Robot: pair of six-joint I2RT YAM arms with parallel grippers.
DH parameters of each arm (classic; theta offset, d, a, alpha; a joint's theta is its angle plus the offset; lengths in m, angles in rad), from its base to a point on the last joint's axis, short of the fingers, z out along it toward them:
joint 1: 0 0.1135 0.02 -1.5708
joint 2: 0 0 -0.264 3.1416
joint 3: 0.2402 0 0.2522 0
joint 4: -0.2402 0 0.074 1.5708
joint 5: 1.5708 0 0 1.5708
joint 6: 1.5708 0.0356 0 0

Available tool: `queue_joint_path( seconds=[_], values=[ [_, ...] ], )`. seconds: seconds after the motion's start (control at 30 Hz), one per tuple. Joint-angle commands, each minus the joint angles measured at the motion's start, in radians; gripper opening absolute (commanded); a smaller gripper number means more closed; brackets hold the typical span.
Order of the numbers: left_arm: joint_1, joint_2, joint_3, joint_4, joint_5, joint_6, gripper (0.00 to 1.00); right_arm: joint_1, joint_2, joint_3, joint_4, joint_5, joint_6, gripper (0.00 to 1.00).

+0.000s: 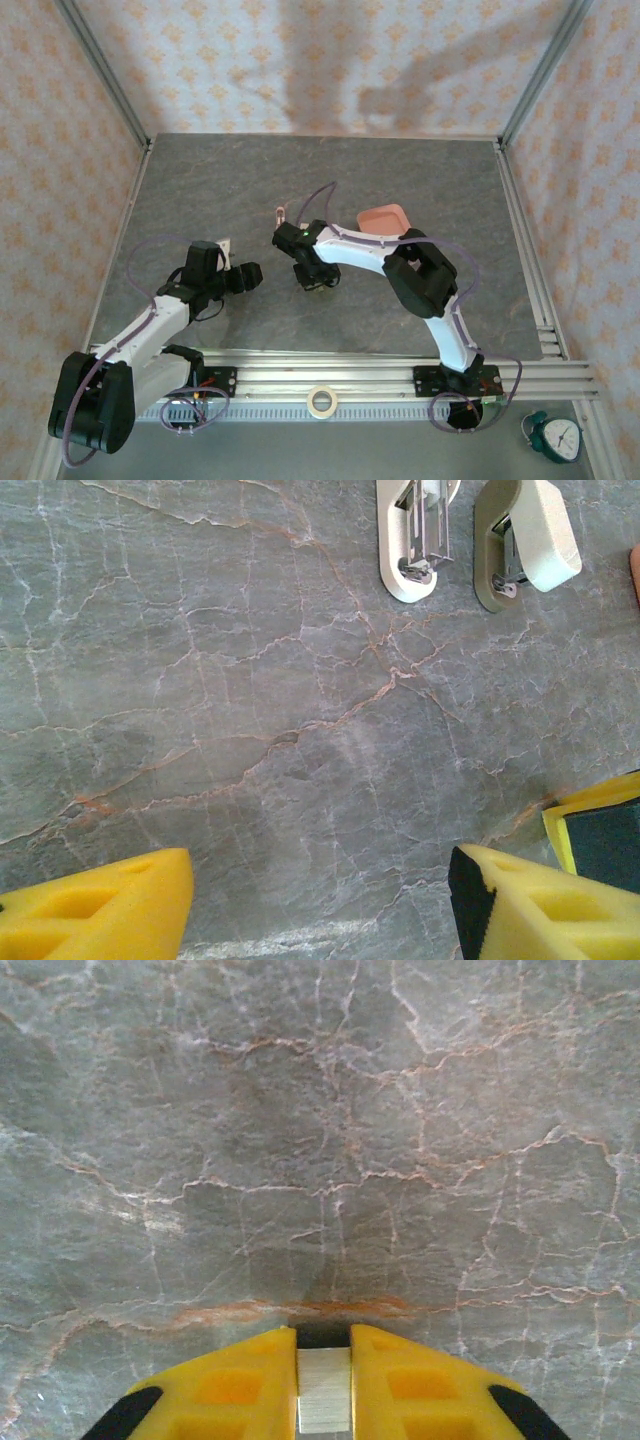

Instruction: Load the staples into the stapler

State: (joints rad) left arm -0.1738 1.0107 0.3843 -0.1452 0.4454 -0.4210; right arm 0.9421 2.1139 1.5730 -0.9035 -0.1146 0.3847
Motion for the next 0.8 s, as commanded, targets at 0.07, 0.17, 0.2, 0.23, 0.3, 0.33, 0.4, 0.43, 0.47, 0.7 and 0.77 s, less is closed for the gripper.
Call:
queue_joint_path(
  seconds=[0.07,0.17,0.2,0.23,0.3,0.33,0.4,0.43,0.47,0.7,0.77],
  values=[
    [0.012,0.003,0.024,-0.002,0.015,0.006,0.69,-0.006,0.039,-0.013,-0.011,0.070,0.019,0.16],
    [0.012,0.006,0.028,0.002,0.016,0.004,0.69,-0.006,0.011,-0.017,0.010,0.078,0.020,0.15],
    [0.011,0.009,0.032,0.005,0.019,0.004,0.69,-0.007,-0.008,-0.023,0.021,0.081,0.022,0.14],
    [0.012,0.012,0.036,0.009,0.020,0.004,0.69,-0.009,-0.026,-0.031,0.036,0.084,0.027,0.14],
    [0.012,0.024,0.047,0.019,0.027,0.004,0.69,-0.019,-0.083,-0.065,0.086,0.079,0.042,0.14],
    [0.012,0.034,0.055,0.027,0.030,0.004,0.69,-0.028,-0.109,-0.085,0.112,0.071,0.049,0.14],
    [0.011,0.062,0.078,0.045,0.044,0.006,0.69,-0.051,-0.173,-0.138,0.177,0.039,0.060,0.14],
    [0.012,0.078,0.091,0.054,0.051,0.007,0.69,-0.061,-0.198,-0.161,0.200,0.029,0.065,0.14],
    [0.012,0.098,0.106,0.067,0.061,0.008,0.69,-0.072,-0.223,-0.181,0.220,0.020,0.069,0.14],
    [0.004,0.286,0.244,0.188,0.091,-0.002,0.69,-0.120,-0.320,-0.279,0.286,0.026,0.070,0.14],
    [-0.002,0.372,0.308,0.188,0.096,0.019,0.69,-0.123,-0.336,-0.301,0.303,0.030,0.069,0.14]
  ],
)
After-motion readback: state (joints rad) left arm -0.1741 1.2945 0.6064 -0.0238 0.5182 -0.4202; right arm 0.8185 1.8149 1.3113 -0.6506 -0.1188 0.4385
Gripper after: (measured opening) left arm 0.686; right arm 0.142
